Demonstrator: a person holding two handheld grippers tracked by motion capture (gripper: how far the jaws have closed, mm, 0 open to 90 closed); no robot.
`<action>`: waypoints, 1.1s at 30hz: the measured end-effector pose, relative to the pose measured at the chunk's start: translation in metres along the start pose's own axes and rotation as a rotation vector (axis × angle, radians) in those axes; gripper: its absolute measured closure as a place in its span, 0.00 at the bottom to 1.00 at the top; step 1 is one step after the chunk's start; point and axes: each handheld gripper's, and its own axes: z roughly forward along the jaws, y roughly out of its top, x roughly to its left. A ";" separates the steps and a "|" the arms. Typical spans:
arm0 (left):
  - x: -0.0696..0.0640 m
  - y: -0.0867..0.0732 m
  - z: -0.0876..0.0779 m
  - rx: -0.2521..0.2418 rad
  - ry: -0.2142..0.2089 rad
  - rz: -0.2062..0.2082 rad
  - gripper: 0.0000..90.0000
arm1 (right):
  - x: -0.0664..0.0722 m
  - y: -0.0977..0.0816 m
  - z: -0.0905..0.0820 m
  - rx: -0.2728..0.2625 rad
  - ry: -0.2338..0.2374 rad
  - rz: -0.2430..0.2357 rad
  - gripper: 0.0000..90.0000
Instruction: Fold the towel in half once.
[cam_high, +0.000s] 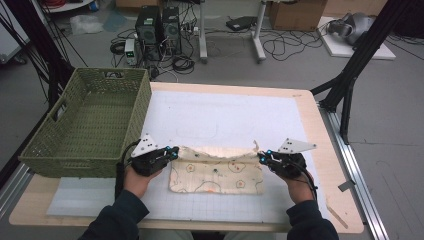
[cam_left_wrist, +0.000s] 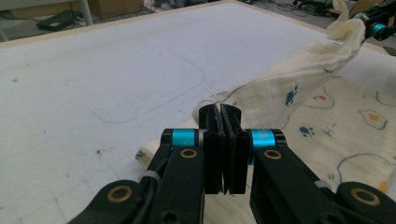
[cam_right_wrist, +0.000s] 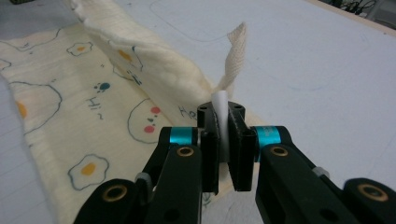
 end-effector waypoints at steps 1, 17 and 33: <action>-0.002 -0.001 -0.002 -0.001 -0.003 0.002 0.97 | 0.001 -0.003 0.000 0.001 0.001 0.001 0.94; -0.017 -0.017 -0.019 0.038 -0.075 0.025 0.97 | 0.011 -0.023 -0.007 0.065 0.063 -0.016 0.94; 0.000 -0.017 -0.033 -0.007 -0.011 -0.110 0.46 | 0.000 -0.034 -0.029 0.040 0.126 0.092 0.65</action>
